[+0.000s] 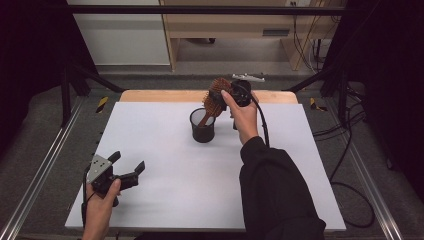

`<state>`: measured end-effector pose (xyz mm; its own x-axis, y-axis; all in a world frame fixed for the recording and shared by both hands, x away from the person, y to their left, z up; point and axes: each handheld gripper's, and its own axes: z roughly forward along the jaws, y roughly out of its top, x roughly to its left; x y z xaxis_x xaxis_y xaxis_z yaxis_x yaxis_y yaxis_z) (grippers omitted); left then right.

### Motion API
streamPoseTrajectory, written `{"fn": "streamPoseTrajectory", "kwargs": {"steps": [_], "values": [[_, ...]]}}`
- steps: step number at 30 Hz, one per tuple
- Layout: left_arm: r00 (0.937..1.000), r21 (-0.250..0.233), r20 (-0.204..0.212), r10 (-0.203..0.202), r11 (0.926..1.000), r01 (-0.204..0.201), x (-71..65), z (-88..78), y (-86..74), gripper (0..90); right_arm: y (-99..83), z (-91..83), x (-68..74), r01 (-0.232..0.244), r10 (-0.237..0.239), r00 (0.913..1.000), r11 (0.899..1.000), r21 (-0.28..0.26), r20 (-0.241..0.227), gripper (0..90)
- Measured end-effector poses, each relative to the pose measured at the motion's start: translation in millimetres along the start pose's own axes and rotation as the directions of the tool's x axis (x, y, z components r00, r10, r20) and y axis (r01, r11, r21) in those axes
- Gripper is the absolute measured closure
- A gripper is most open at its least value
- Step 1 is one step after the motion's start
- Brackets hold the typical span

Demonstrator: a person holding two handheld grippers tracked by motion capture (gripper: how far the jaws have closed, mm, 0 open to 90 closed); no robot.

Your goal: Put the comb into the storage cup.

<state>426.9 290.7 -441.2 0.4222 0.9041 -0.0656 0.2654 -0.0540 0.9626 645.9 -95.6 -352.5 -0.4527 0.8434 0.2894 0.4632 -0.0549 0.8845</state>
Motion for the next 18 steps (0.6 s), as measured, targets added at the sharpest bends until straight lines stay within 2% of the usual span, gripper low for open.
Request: {"fn": "streamPoseTrajectory", "kwargs": {"steps": [18], "values": [[1.0000, 0.002, -0.001, 0.003, 1.0000, -0.003, 0.0, 0.4, -0.4, 3.1, 8.4, -23.0, -1.2, 0.045, -0.045, 0.9990, 0.999, -0.022, 0.000, 6.4]]}}
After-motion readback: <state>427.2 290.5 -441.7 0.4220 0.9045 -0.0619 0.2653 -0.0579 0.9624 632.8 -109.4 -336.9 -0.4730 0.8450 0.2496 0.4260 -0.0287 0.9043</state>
